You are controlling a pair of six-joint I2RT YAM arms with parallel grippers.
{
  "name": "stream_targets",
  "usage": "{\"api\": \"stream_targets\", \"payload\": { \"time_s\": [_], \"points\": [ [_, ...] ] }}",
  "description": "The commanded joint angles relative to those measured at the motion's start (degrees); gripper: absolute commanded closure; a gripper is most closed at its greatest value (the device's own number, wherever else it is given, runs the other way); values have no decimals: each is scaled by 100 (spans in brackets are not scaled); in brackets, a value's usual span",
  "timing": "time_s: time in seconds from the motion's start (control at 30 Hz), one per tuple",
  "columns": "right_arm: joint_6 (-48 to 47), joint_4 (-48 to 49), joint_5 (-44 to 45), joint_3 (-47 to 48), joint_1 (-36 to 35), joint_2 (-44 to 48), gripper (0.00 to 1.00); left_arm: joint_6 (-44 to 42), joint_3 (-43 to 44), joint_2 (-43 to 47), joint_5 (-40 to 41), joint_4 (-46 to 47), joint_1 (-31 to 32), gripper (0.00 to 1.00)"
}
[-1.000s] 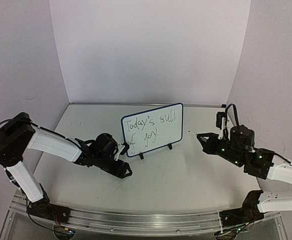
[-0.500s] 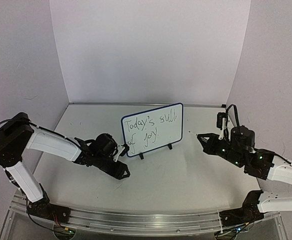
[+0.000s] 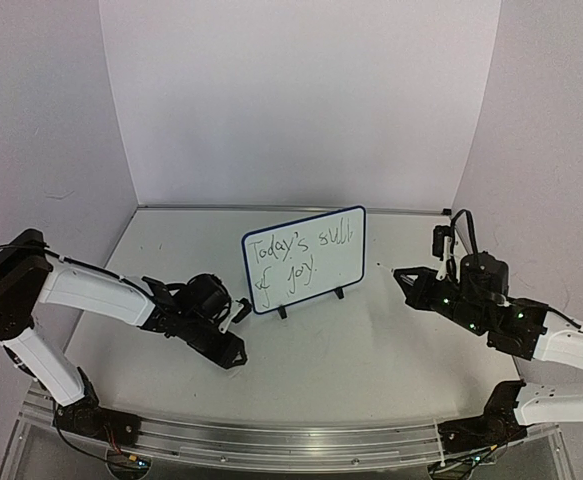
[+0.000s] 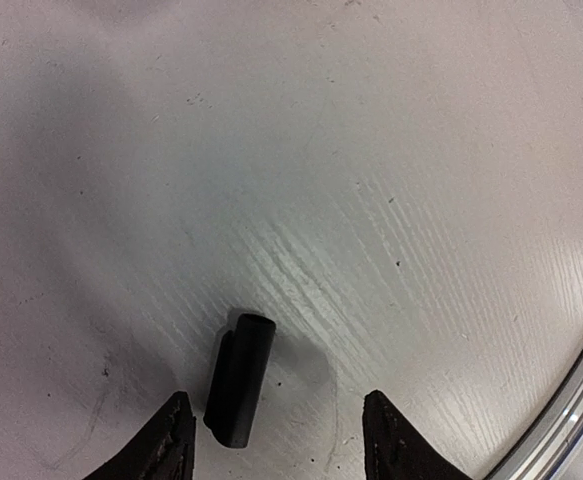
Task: Write a sentence on the whiteboard
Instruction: Pick up the pen cap from the center of the board.
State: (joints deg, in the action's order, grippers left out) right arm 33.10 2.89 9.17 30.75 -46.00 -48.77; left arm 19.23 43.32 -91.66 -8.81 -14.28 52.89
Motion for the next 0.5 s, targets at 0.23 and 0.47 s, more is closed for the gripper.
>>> {"api": "stream_targets", "payload": {
  "time_s": [0.23,0.47],
  "points": [
    [89,45,70,-24,20,65,100,-195,114,26,479,-383,86,62],
    [107,39,139,-44,15,90,100,-274,232,-105,589,-437,221,64]
  ]
}}
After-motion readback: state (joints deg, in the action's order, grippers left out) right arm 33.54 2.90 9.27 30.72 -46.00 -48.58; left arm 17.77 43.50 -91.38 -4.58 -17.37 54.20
